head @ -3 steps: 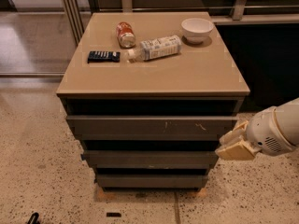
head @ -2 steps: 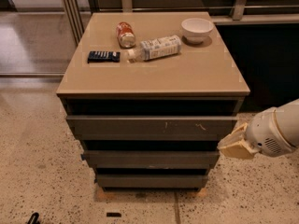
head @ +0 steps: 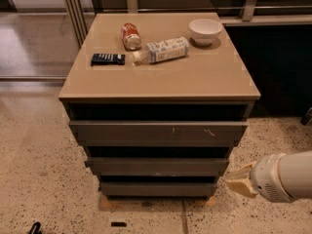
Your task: Open bottom drawer
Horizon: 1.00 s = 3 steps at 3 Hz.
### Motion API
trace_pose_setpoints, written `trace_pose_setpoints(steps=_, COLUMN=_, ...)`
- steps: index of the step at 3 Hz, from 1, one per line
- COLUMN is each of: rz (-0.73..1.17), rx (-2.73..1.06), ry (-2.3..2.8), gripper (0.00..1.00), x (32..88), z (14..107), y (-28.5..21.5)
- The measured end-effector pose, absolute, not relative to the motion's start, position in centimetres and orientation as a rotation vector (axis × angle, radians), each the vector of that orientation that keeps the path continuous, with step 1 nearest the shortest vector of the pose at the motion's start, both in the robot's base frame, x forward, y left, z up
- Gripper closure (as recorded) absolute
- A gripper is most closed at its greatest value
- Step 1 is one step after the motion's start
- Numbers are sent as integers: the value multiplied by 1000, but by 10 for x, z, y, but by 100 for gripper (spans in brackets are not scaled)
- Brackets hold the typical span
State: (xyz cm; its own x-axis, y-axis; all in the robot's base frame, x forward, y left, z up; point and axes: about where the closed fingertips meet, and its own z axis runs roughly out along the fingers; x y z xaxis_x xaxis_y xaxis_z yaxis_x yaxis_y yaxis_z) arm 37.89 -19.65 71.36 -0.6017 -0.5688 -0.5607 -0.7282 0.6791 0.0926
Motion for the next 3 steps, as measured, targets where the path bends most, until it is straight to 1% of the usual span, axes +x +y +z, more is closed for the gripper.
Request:
trace_pose_setpoints(steps=2, rz=393, rx=-751, ry=2503, gripper=100, x=357, z=618, y=-194)
trace_pose_setpoints(steps=3, rz=446, rx=-596, ry=2543, gripper=100, x=363, z=557, y=-198)
